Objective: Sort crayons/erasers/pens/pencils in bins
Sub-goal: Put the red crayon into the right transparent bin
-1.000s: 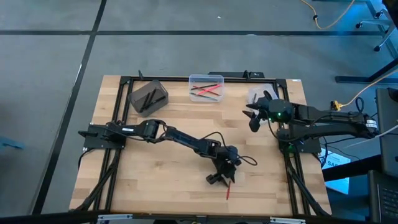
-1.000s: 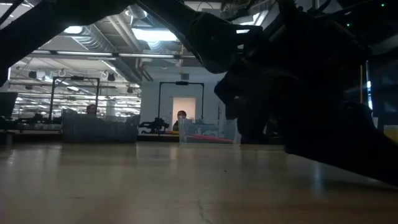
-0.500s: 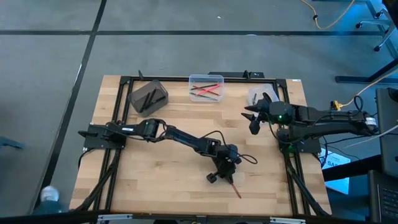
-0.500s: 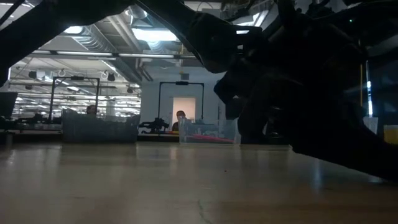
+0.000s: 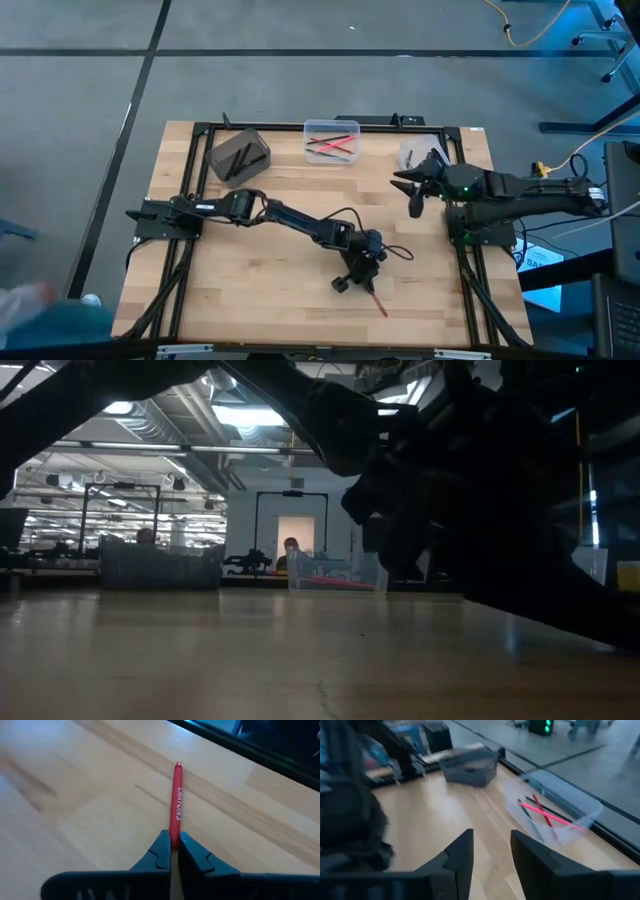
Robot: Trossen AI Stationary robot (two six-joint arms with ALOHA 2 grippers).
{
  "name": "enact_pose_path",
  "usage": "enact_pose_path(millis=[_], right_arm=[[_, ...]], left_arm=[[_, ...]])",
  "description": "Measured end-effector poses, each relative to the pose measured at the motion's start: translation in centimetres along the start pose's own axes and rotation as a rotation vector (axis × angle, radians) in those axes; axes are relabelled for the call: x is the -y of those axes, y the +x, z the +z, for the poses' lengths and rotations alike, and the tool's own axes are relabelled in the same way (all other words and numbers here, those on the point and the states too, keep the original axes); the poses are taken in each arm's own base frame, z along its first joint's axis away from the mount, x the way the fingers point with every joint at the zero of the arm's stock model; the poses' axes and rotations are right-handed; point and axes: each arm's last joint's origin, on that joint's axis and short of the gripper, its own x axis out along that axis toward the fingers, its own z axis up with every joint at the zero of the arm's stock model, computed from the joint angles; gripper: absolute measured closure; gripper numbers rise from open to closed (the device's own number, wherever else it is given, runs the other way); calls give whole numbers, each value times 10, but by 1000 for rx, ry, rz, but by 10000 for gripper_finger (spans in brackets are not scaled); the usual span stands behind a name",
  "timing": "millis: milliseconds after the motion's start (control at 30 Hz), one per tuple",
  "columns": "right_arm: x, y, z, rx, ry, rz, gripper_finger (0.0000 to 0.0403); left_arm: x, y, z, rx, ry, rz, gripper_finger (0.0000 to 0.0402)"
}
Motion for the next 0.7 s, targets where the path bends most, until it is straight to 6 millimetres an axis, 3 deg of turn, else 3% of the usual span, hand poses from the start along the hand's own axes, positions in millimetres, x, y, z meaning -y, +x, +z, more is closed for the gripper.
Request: enact_pose_path(millis=[700], right_arm=[[-34,-22,14,192,-13,290,270]], left_arm=[[-38,-63,14,-13,-12,194,400]])
